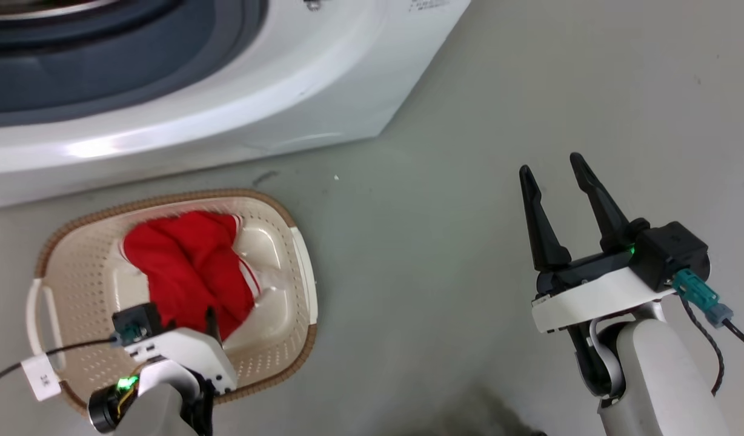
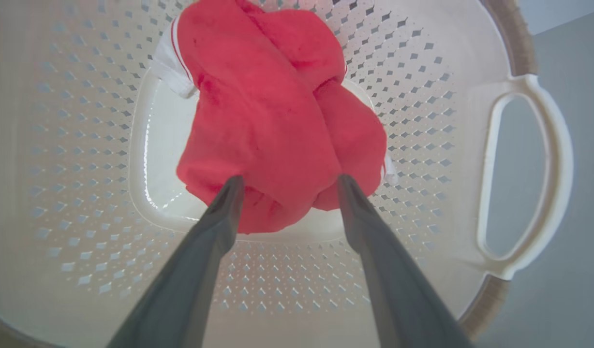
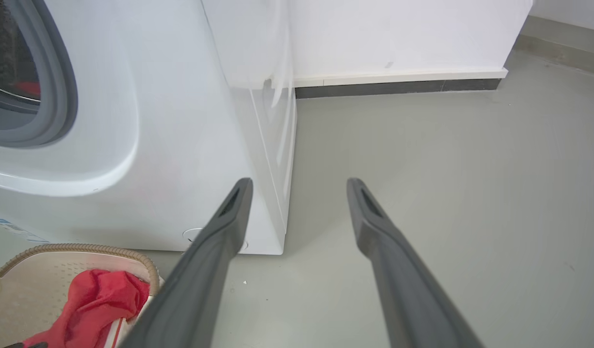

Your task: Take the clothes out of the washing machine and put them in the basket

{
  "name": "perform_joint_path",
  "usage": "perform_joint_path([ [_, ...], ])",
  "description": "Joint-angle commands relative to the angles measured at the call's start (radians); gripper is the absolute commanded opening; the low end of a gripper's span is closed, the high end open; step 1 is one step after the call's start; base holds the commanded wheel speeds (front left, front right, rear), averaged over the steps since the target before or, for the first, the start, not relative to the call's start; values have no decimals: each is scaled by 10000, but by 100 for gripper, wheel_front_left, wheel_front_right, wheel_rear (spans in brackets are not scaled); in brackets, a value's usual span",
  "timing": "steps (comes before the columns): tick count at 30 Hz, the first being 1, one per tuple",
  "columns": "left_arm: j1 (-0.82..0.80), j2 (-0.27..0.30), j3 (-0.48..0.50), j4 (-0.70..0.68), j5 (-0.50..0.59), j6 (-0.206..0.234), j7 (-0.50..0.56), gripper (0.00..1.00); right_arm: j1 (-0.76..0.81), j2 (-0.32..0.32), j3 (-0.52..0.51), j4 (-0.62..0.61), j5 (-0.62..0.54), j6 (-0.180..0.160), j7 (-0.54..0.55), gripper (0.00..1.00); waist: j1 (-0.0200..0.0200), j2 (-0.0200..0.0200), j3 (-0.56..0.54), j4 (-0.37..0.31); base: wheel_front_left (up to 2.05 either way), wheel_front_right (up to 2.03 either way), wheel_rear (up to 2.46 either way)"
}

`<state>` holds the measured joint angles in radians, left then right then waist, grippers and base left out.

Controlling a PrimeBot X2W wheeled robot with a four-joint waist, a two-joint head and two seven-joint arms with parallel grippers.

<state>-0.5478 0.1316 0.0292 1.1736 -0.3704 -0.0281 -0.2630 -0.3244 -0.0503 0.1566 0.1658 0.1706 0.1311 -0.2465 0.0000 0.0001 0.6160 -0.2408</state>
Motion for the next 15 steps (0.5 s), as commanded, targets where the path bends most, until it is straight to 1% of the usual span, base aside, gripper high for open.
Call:
perform_joint_path([
  [1,231,-67,20,-117,61,-50,-25,100,188,0,-49,74,-66,-7,-4,100,0,-1,-704,264,0,0,0],
  [8,1173,-363,98,-903,311,-118,-25,100,684,-1,-224,73,-265,-7,230,100,0,-1,-2106,703,0,0,0],
  [15,2012,-478,316,-2642,852,-73,-24,100,1263,0,-567,-477,-464,-7,594,100,0,-1,-2949,1104,0,0,0],
])
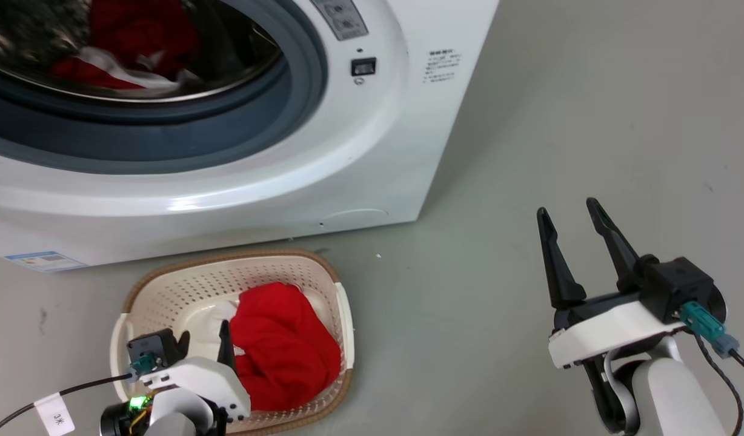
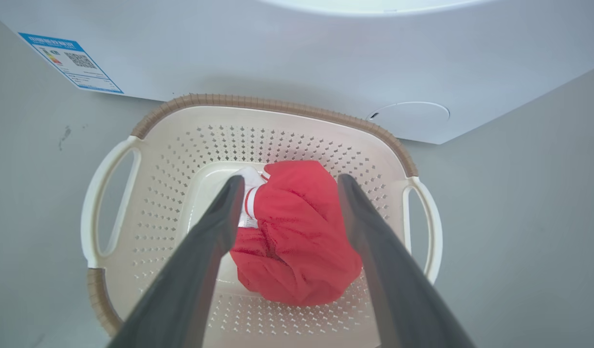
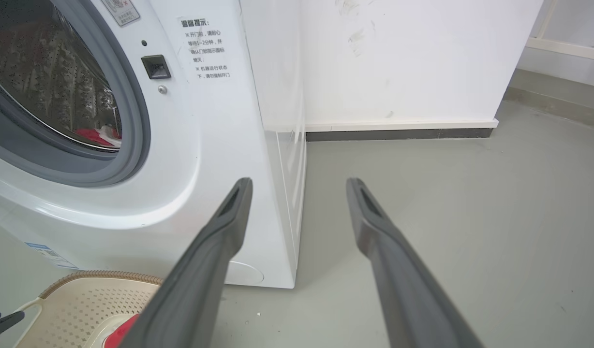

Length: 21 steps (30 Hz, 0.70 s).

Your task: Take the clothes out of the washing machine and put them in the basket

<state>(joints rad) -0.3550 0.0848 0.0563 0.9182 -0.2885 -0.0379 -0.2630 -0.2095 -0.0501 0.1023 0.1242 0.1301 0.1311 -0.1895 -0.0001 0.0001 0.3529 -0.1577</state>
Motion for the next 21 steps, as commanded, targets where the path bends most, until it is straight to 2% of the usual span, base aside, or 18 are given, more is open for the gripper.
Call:
perform_joint_path([
  [1,162,-15,87,-413,143,25,-25,100,191,0,-64,-138,-102,-7,83,100,1,-1,-401,334,0,0,0],
  [10,696,-126,397,-3325,1083,52,-26,100,813,0,-202,-625,-225,-7,523,100,1,-1,-1017,680,0,0,0],
  [15,628,-100,495,-4270,1430,122,-26,100,937,-2,-185,-791,-179,-7,625,100,1,-1,-1105,708,0,0,0],
  [21,-234,280,320,-4877,2013,115,-26,100,846,2,-102,-1023,-57,-7,584,100,1,-1,-788,541,0,0,0],
])
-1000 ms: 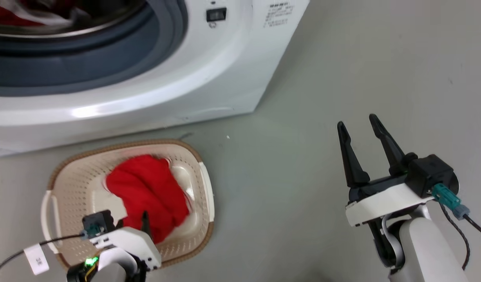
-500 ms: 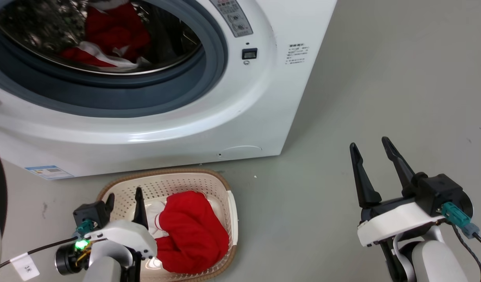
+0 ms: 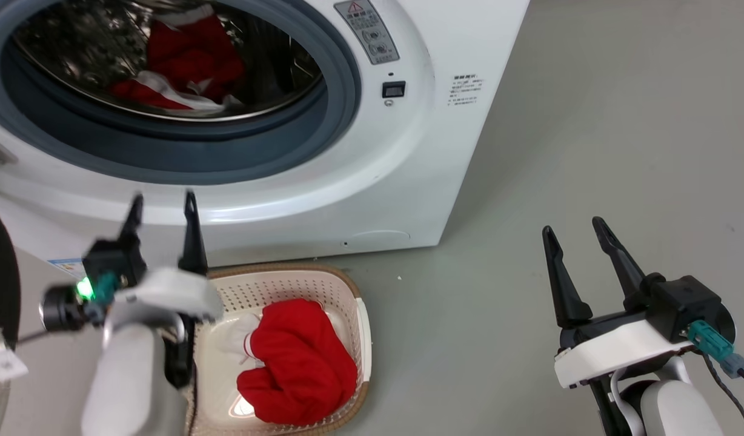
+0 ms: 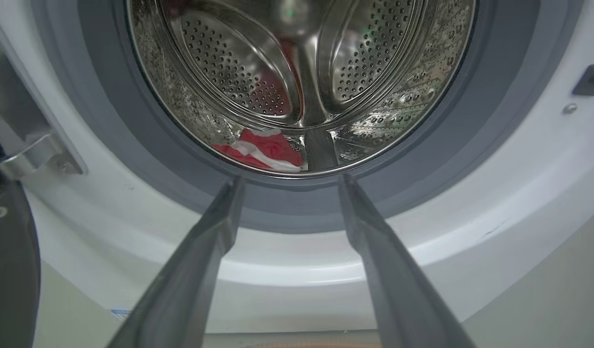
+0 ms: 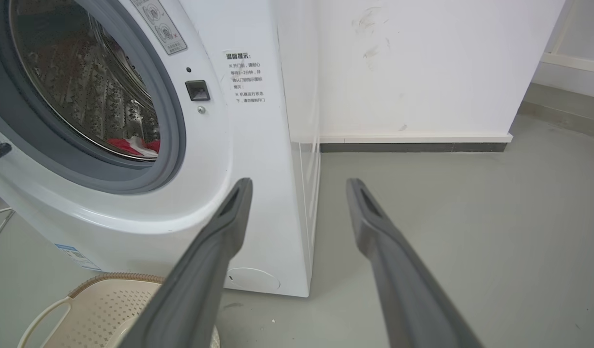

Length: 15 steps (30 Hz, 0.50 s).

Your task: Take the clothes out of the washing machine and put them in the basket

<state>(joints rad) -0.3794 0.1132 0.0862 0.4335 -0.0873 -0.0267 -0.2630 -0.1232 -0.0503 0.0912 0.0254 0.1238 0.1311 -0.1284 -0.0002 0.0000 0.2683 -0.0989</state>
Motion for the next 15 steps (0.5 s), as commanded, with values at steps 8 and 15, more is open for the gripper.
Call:
perform_joint_path([
  [8,-2283,1189,-230,714,581,-156,296,100,-574,2,175,61,331,-7,-311,100,2,0,1233,-711,0,0,0],
  [15,-4311,2455,-403,1220,979,-429,1313,100,-1134,3,387,512,775,-7,-784,100,2,0,2380,-1449,0,0,0],
])
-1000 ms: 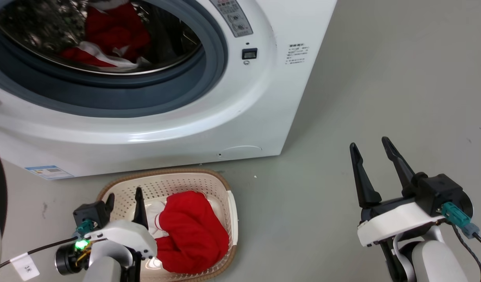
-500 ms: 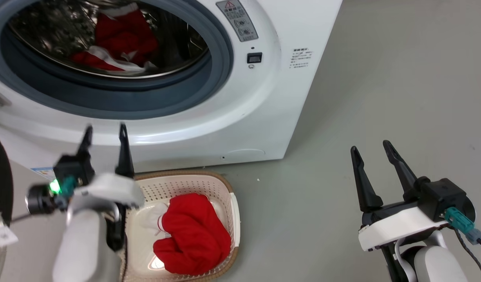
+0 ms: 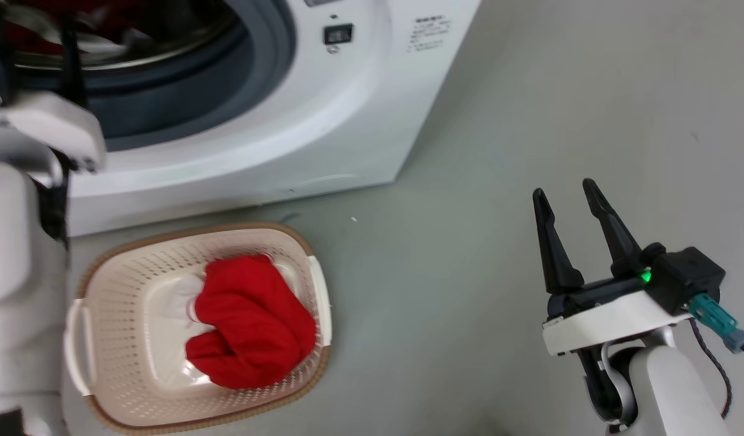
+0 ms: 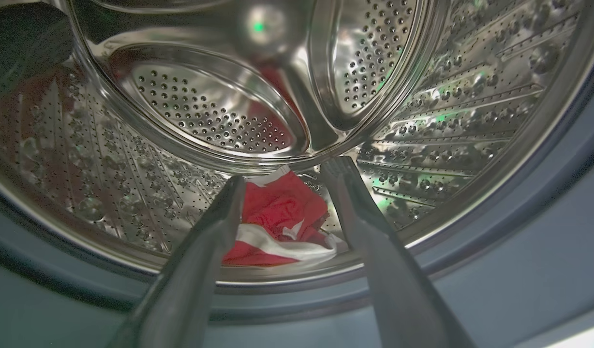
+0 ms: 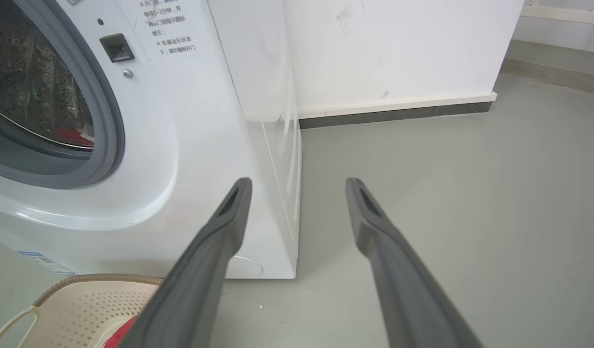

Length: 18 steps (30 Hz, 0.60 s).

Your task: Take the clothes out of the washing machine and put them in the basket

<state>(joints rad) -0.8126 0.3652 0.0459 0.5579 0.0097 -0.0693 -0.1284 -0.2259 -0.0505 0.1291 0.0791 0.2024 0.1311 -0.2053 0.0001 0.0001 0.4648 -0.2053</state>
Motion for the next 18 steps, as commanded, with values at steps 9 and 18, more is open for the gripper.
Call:
perform_joint_path([
  [9,-2098,1491,-609,375,624,-389,2113,100,-882,7,678,659,555,-7,-496,100,-1,-1,1386,-1160,0,0,0],
  [18,-4114,2780,-1973,767,512,-604,4913,100,-1543,5,1174,1006,1134,-7,-604,100,-1,-1,2086,-1778,0,0,0],
])
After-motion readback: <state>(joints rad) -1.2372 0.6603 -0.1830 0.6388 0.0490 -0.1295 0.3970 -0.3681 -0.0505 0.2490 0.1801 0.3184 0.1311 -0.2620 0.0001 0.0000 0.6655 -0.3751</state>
